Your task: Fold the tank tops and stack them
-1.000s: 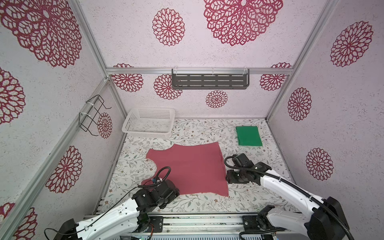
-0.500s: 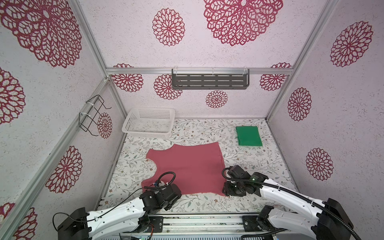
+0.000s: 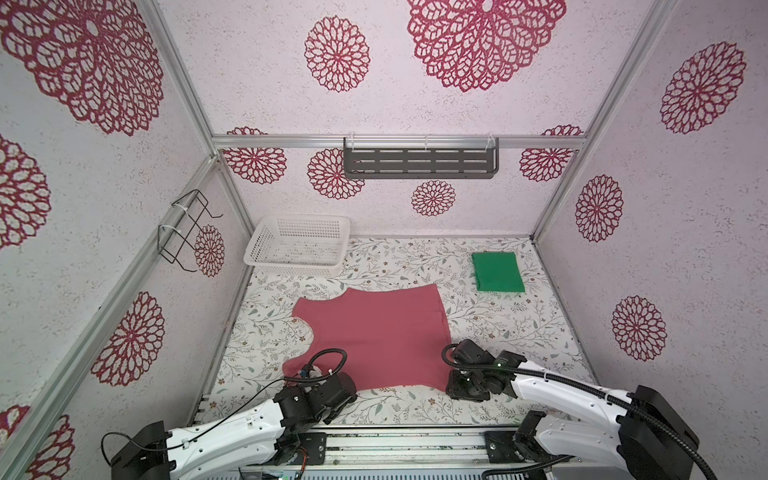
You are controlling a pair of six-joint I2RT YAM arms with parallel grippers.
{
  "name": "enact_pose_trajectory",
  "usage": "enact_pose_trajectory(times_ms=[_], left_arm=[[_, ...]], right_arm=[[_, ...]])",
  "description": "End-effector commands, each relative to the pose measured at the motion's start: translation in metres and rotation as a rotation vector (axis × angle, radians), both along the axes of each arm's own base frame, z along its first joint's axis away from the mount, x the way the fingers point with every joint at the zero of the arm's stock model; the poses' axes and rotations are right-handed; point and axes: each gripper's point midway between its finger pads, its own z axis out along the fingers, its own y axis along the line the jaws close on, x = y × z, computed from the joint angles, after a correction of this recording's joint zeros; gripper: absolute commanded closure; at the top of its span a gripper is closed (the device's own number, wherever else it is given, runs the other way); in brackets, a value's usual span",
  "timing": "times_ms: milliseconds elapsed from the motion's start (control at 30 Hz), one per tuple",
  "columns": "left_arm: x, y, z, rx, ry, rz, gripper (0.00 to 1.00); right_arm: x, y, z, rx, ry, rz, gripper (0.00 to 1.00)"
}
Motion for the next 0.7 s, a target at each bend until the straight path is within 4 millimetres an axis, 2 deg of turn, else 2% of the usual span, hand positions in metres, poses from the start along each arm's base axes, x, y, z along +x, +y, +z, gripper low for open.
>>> enact_pose_trajectory(times_ms=[0, 100, 167, 467, 667], left_arm=[[-0.001, 0.008, -0.002, 0.035, -0.004, 0.007, 0.86], [-0.001, 0.005, 0.002, 0.039, -0.006, -0.021, 1.0], [-0.002, 0.005, 0.004, 0.045, -0.004, -0.034, 1.0], [-0.001, 0.011, 0.037, 0.122, -0.029, -0.094, 1.0], [-0.003, 0.019, 0.052, 0.166, -0.015, -0.155, 1.0]], right_arm=[[0.004, 0.0, 0.001, -0.006, -0.021, -0.031, 0.75], [0.004, -0.003, 0.005, -0.017, -0.026, -0.032, 0.94], [0.003, -0.004, 0.007, -0.019, -0.023, -0.032, 1.0], [-0.004, -0.011, 0.024, -0.047, -0.009, 0.0, 1.0], [0.004, -0.016, 0.037, -0.109, -0.009, 0.06, 1.0]])
